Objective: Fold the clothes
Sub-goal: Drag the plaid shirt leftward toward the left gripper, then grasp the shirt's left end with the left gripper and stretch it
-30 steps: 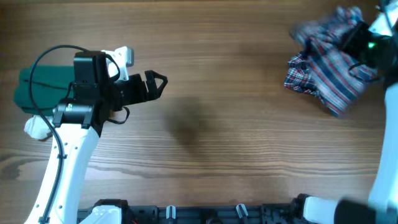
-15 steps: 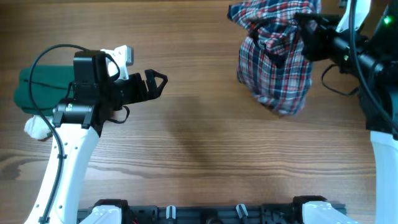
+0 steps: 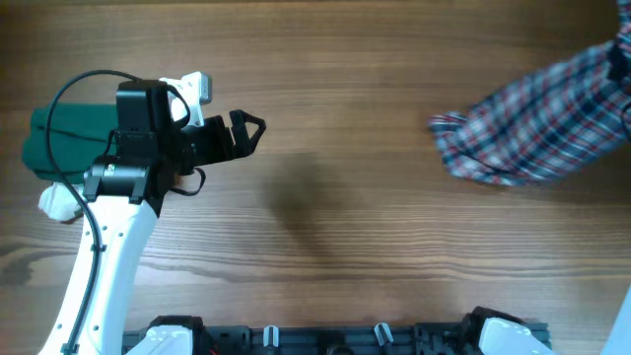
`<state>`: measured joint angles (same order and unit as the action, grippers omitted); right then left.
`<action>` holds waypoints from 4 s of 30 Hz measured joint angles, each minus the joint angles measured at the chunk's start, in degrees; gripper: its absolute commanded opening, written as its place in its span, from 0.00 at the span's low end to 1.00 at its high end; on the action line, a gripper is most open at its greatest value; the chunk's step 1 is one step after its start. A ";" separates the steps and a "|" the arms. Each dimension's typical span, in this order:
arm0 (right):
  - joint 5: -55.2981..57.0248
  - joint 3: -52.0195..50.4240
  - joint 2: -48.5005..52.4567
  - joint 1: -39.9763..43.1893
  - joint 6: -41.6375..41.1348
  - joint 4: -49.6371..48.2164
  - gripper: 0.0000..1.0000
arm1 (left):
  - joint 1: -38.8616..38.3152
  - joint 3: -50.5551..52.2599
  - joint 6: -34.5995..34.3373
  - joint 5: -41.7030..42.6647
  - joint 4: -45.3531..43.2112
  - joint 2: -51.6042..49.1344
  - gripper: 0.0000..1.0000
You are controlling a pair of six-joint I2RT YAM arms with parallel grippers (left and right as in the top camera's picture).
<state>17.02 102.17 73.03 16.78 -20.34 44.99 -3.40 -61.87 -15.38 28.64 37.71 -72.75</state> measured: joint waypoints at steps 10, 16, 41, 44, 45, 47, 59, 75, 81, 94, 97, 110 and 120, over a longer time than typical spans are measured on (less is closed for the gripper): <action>-5.27 1.84 0.96 -5.01 -6.97 10.23 0.04 | 0.02 0.00 0.22 0.00 0.00 -0.02 1.00; -13.99 1.95 8.92 -23.47 -10.47 13.75 0.12 | 0.02 -0.02 0.22 0.00 0.00 0.00 1.00; -17.84 2.32 27.65 -32.94 -0.76 24.52 0.77 | -7.48 -0.13 -0.28 -7.89 -12.33 -22.05 0.98; -19.19 2.34 27.63 -32.94 -0.74 24.87 0.77 | -7.48 -0.13 -0.68 -8.90 -18.32 -29.27 0.93; -19.54 2.34 27.63 -32.94 -0.74 25.14 0.77 | -7.48 -0.13 -0.83 -8.87 -20.39 -30.95 0.89; -19.87 2.34 27.63 -32.94 -0.74 25.46 0.77 | -7.48 -0.15 -1.29 -8.90 -21.94 -32.81 0.81; -20.44 2.34 27.63 -32.94 -0.79 27.56 0.73 | -11.30 -0.24 -5.33 -6.93 -36.83 -39.82 0.57; -18.67 2.34 27.63 -32.15 0.04 29.20 0.68 | -11.26 -15.37 -4.85 -11.39 -8.33 -29.33 0.04; -18.23 2.34 27.63 -26.05 -0.35 29.59 0.73 | -11.32 -22.05 -4.26 -13.35 0.26 -14.01 0.04; -20.59 2.34 27.65 -19.54 5.49 33.79 0.89 | -11.30 -27.34 -4.24 -21.62 3.23 2.73 0.04; -22.25 2.32 29.09 -17.81 7.32 33.75 0.92 | -11.30 -27.34 -4.22 -22.01 3.45 1.81 0.04; -30.14 -24.63 35.65 -19.91 10.32 25.20 0.96 | -11.30 -27.34 -4.22 -23.30 3.91 1.70 0.04; -38.29 -28.76 34.45 -19.91 10.12 16.26 0.04 | -11.30 -27.34 -4.22 -23.30 3.89 1.70 0.04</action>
<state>-21.28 73.41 107.48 -3.14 -10.22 61.25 -14.70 -89.21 -19.59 5.34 41.60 -71.05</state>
